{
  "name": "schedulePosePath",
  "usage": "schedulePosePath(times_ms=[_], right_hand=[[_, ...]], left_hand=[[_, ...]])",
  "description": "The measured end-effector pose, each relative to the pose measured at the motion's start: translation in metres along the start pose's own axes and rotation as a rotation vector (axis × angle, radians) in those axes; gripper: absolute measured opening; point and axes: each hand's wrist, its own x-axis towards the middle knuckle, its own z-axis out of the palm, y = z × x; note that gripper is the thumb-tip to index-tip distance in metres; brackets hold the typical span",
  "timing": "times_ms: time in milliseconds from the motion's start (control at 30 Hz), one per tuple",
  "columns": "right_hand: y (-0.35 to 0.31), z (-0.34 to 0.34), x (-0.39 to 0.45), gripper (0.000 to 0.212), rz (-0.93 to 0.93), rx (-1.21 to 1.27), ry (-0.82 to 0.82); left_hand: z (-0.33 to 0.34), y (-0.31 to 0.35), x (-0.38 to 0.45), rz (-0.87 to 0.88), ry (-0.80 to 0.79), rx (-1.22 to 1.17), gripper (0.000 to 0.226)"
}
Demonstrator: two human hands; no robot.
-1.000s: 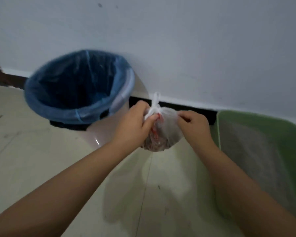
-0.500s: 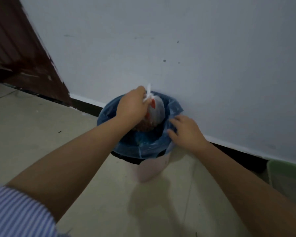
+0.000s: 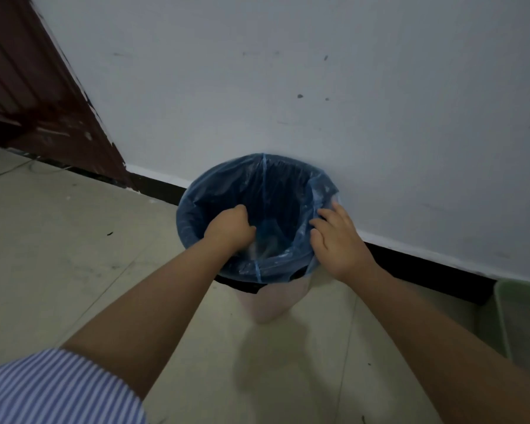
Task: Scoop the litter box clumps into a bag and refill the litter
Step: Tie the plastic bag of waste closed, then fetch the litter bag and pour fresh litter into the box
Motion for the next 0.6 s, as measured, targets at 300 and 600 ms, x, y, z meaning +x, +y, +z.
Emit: schedulePosePath(times_ms=[300,600], right_hand=[[-0.001,-0.001,-0.009,0.081,0.003,0.105,0.018],[0.054,-0.01,-0.101,0.053,0.163,0.283,0.054]], left_hand=[[0.011,0.001,-0.045,0.285,0.166,0.042,0.038],[0.046,0.071,-0.088,0.58,0.244,0.278,0.046]])
